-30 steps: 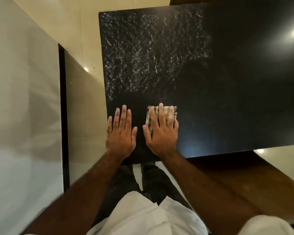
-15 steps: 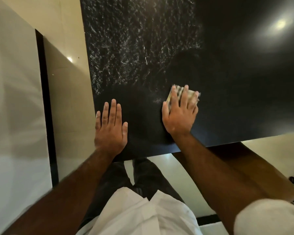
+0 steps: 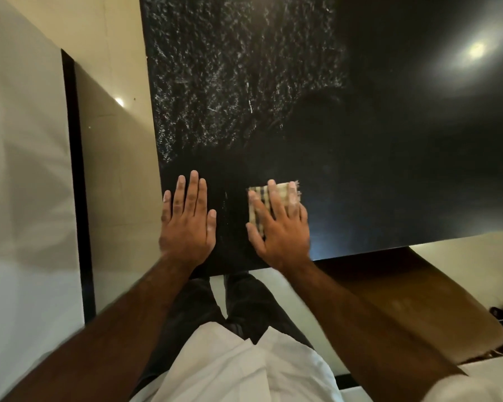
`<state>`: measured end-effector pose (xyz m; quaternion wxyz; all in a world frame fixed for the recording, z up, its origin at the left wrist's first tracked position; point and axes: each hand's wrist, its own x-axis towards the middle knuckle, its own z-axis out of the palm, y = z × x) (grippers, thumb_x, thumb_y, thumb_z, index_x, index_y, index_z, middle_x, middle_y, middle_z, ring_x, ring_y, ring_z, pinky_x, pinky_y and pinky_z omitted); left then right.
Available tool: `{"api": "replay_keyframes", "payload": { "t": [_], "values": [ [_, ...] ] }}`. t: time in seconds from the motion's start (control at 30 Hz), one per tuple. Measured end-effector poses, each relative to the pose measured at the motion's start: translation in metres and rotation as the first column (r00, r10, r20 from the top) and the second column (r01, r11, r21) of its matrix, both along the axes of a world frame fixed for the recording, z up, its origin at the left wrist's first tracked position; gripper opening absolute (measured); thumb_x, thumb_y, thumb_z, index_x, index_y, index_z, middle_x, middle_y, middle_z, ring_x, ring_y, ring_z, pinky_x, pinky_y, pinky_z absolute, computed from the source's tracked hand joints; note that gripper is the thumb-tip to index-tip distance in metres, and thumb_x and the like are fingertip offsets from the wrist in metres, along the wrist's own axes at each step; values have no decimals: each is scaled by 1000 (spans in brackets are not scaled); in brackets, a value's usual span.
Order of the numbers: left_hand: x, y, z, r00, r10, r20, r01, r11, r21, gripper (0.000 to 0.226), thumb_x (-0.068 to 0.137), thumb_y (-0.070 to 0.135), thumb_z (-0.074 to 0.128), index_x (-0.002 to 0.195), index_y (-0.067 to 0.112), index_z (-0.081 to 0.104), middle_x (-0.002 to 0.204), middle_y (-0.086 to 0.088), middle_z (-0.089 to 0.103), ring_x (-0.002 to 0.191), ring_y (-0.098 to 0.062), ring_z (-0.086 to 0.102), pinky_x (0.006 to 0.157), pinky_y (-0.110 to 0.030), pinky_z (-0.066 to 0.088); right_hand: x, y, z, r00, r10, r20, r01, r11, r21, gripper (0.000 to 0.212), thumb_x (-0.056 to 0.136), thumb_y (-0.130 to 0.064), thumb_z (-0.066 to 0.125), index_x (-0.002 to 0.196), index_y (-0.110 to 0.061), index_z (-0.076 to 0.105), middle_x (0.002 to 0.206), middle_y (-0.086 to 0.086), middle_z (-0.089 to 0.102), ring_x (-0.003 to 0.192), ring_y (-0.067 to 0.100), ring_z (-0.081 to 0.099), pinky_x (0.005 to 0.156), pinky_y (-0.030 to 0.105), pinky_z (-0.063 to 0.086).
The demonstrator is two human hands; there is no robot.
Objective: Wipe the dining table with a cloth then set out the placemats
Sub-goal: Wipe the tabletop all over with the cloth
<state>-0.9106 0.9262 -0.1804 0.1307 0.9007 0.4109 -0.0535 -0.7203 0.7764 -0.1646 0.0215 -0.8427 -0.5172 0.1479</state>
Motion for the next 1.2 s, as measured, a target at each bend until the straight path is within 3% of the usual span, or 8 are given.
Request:
{"api": "replay_keyframes", "payload": {
  "t": [0.17,0.27,0.4,0.53,0.7,0.83,0.93,1.2],
  "values": [
    [0,1,-1,999,-3,38,3,1000,-8,77,113,47,25,178,13,2,187,-5,-11,173,-28,-8,139,-59,8,59,35,-7,949,-290,121,287,957,40,70,111,-65,36,175,-40,27,186,8,18,169,49,12,123,63,36],
    [-5,4,3,991,27,133,-14,995,-102,73,114,43,24,178,14,7,188,-3,-4,173,-22,-6,139,-59,7,53,81,-11,933,-333,134,324,942,86,68,111,-62,36,174,-38,32,184,10,25,168,51,19,123,63,36],
    [-20,16,15,858,257,445,-33,891,-452,65,116,30,23,178,12,10,187,1,6,173,-15,3,140,-56,5,-11,103,-6,991,-118,70,108,986,130,70,110,-62,41,175,-38,32,185,10,20,168,50,16,126,62,30],
    [-26,30,22,809,367,459,-2,783,-622,67,117,40,12,178,13,7,187,1,6,173,-14,3,140,-60,1,-97,63,-3,983,161,-84,-149,979,138,70,111,-62,43,176,-37,30,187,7,12,171,48,7,129,62,26],
    [-26,34,20,838,335,431,4,786,-618,69,115,44,11,178,17,8,187,5,7,172,-9,0,140,-56,-3,-107,-10,-5,953,279,-115,-264,956,130,70,110,-65,45,175,-42,30,187,2,14,172,41,7,131,60,27],
    [-27,34,15,849,309,429,3,808,-589,67,116,44,13,179,20,9,187,8,6,172,-11,0,139,-59,-1,-42,-37,-3,984,163,-65,-160,986,51,75,109,-66,47,176,-42,25,187,3,12,168,45,22,125,63,35],
    [-27,34,14,857,300,419,0,813,-582,68,116,46,12,179,21,8,187,9,5,172,-9,-1,140,-56,-3,17,-29,-1,999,-5,39,7,999,-43,77,109,-66,40,177,-41,15,187,7,7,169,49,11,125,64,35],
    [-23,32,15,890,246,384,-1,843,-538,67,116,40,19,179,20,8,187,8,3,171,-5,-5,137,-32,-10,54,85,-9,952,-278,130,269,959,87,67,111,-60,37,174,-37,33,184,10,24,168,51,18,124,63,35]
  ]
}}
